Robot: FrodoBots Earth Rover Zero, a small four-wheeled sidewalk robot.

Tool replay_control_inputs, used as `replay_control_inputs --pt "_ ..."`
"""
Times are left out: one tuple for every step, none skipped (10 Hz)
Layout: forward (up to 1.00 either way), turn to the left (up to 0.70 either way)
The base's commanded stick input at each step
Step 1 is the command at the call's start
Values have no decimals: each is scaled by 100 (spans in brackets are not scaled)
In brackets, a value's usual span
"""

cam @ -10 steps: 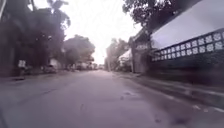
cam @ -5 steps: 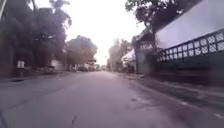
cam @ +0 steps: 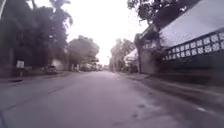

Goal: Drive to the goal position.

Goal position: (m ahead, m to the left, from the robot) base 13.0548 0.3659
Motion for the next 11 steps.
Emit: replay_control_inputs --pt "70 -35" --pt "70 -35" --pt "70 -35" --pt "70 -1" --pt "70 0" --pt "70 0" --pt "70 0" --pt "70 -20" --pt "70 -35" --pt "70 -32" --pt "70 -11"
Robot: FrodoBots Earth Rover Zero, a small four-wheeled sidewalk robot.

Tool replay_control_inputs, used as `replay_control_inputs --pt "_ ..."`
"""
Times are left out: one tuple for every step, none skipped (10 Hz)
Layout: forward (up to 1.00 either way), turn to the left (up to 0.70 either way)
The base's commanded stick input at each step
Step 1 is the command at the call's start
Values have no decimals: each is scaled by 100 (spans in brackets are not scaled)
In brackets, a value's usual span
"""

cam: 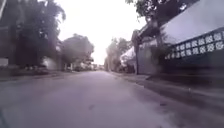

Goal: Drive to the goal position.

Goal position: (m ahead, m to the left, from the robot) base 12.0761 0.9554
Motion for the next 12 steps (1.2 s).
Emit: replay_control_inputs --pt "70 0" --pt "70 0" --pt "70 0" --pt "70 0" --pt "70 0" --pt "70 0" --pt "70 0" --pt "70 0" --pt "70 0" --pt "70 0" --pt "70 0" --pt "70 0"
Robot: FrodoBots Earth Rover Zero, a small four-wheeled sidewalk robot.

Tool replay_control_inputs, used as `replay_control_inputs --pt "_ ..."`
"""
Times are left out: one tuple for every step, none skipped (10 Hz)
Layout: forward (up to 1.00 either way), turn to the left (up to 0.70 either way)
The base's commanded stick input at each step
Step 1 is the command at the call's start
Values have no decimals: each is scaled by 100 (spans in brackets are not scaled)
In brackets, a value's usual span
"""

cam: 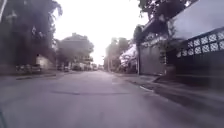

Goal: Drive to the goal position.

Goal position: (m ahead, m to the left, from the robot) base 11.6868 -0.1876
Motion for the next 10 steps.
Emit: replay_control_inputs --pt "70 0" --pt "70 0" --pt "70 0" --pt "70 0" --pt "70 0" --pt "70 0" --pt "70 0" --pt "70 0" --pt "70 0" --pt "70 0"
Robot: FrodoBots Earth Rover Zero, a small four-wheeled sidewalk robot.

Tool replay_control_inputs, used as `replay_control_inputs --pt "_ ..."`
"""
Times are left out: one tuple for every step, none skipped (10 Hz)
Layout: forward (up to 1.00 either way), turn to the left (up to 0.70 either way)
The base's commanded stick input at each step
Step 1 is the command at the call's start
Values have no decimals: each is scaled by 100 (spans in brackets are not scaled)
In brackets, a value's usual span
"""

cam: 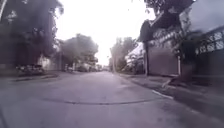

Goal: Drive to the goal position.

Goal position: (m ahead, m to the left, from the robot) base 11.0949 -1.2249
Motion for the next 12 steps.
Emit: replay_control_inputs --pt "70 0" --pt "70 0" --pt "70 0" --pt "70 0" --pt "70 0" --pt "70 0" --pt "70 0" --pt "70 0" --pt "70 0" --pt "70 0" --pt "70 0" --pt "70 0"
